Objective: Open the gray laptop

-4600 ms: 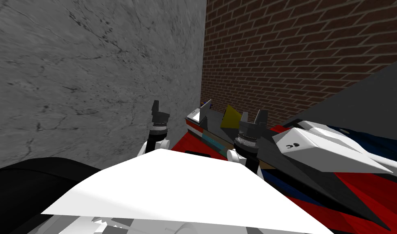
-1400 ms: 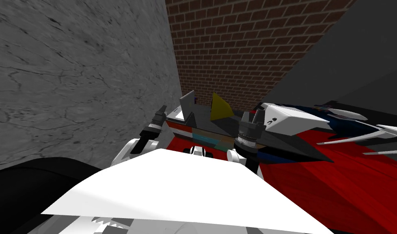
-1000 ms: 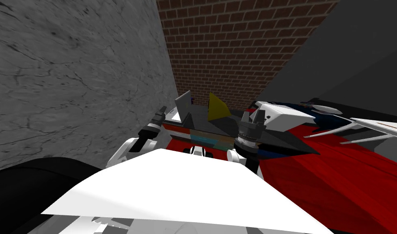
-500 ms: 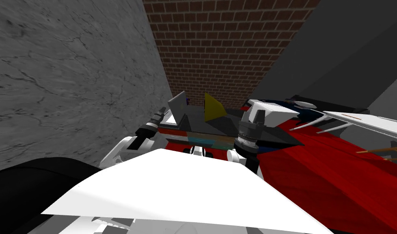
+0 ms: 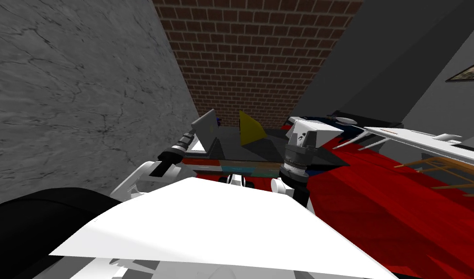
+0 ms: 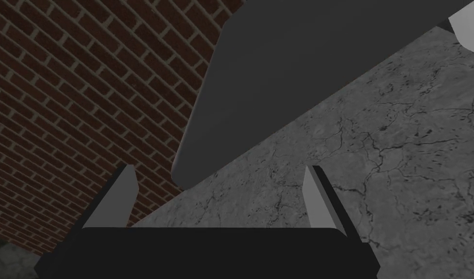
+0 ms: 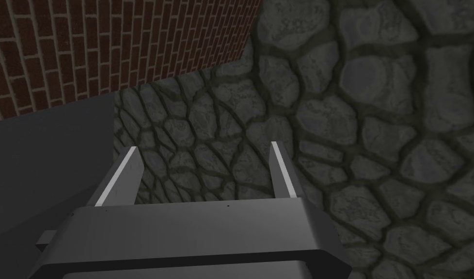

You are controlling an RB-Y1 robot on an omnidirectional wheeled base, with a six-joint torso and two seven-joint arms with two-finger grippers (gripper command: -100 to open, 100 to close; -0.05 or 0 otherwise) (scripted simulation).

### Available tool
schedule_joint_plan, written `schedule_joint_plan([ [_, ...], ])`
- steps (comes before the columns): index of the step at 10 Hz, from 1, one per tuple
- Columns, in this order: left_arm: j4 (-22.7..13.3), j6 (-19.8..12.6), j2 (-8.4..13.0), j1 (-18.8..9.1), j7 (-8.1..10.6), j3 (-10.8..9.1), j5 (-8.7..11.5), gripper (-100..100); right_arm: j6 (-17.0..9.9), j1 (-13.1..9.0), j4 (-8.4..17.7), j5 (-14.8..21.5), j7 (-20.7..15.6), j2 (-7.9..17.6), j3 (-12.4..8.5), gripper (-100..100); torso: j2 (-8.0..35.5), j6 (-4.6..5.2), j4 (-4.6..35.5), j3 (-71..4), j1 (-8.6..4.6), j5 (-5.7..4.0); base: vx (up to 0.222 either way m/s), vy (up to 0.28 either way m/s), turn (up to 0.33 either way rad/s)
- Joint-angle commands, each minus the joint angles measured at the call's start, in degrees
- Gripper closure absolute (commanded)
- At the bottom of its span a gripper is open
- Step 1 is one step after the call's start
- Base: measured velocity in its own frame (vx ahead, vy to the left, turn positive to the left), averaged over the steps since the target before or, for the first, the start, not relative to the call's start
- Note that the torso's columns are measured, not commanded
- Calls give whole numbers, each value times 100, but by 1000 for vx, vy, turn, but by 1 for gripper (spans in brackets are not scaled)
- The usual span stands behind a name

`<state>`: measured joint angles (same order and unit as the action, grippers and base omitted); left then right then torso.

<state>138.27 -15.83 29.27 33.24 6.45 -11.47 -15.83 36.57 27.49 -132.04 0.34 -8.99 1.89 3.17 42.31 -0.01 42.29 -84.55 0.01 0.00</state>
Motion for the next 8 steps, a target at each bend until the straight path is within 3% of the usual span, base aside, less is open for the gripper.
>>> schedule_joint_plan([
  [1, 31, -278, 166, 43, 13, -67, -55, -100, 0, 0, 0, 0, 0, 0, 0, 0, 1, 0, 0, 1, -1, 0, 46, 13, -127],
  [4, 175, -492, 278, 73, 53, -120, -27, -100, 0, 0, 0, 0, 0, 0, 0, 0, 4, -2, 1, 2, -3, 0, 62, 19, -62],
  [5, 99, -420, 259, 44, 37, -107, -34, -100, 0, 1, 0, 0, 0, 0, 0, 0, -22, 0, -5, -12, 4, 0, 72, 21, -6],
  [6, 112, -439, 264, 47, 42, -111, -31, 100, 0, 1, 0, 0, 0, 0, 0, 0, -7, 1, -4, -7, -1, 1, 7, 2, 3],
  [7, 51, -419, 141, -40, 206, -91, 142, 100, 0, 0, 0, 0, 0, 0, 0, 0, 14, 1, 4, 8, -7, -2, -19, 84, 54],
  [8, 51, -419, 141, -40, 206, -91, 142, 100, 0, 0, 0, 0, 0, 0, -1, 0, 23, 9, 6, 18, 29, 38, -24, 117, 30],
])
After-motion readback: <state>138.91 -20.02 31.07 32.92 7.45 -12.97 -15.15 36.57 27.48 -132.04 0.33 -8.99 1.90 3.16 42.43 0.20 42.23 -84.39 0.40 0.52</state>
